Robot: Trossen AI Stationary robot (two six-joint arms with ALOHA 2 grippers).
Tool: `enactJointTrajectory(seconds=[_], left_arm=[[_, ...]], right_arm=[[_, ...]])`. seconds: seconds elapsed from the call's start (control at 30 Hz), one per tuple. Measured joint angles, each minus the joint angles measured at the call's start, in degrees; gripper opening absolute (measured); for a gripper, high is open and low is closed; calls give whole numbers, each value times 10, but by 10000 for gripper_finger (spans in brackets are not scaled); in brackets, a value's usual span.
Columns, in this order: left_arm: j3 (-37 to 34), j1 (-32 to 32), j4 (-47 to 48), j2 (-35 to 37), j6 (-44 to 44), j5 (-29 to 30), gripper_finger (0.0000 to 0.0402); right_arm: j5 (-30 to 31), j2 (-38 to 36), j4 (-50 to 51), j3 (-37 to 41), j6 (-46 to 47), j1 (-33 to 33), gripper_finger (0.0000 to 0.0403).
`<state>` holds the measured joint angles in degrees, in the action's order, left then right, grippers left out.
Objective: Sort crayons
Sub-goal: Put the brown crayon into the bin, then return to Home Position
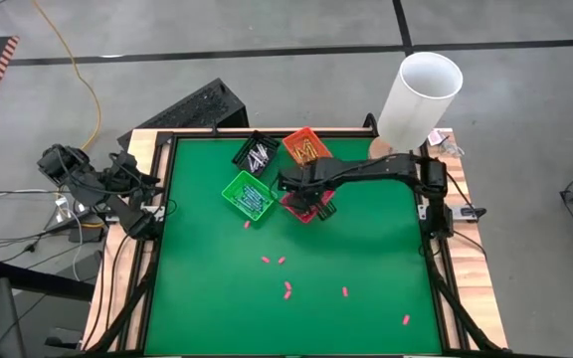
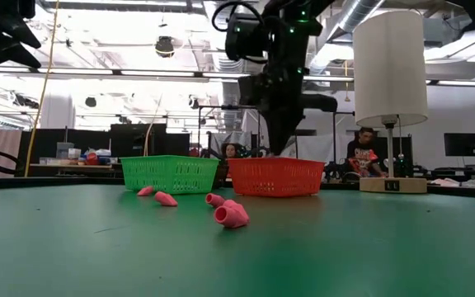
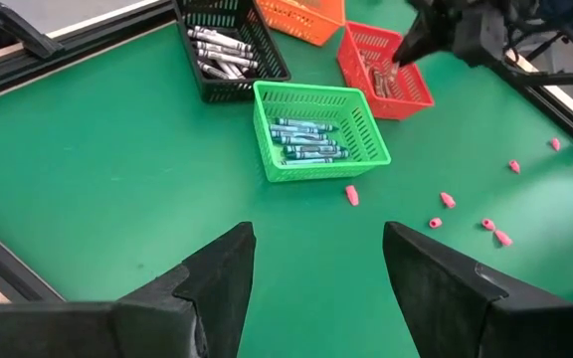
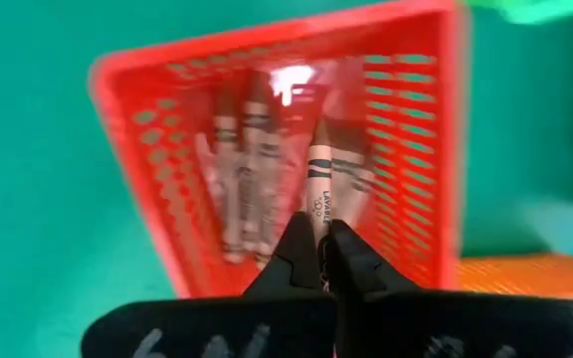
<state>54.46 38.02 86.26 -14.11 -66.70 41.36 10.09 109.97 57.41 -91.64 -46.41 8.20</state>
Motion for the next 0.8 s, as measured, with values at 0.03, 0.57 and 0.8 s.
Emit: enactJointTrajectory(seconds=[0.03,0.57,0.8], left_arm=[[0,0,0,0,0,0,212],[0,0,0,0,0,0,213],[0,0,0,0,0,0,213]], right_arm=[[-4,0,-1,6,0,-1,0],[-57,1,-5,38,20,1,61],[-57,1,-3,38,71,1,97]])
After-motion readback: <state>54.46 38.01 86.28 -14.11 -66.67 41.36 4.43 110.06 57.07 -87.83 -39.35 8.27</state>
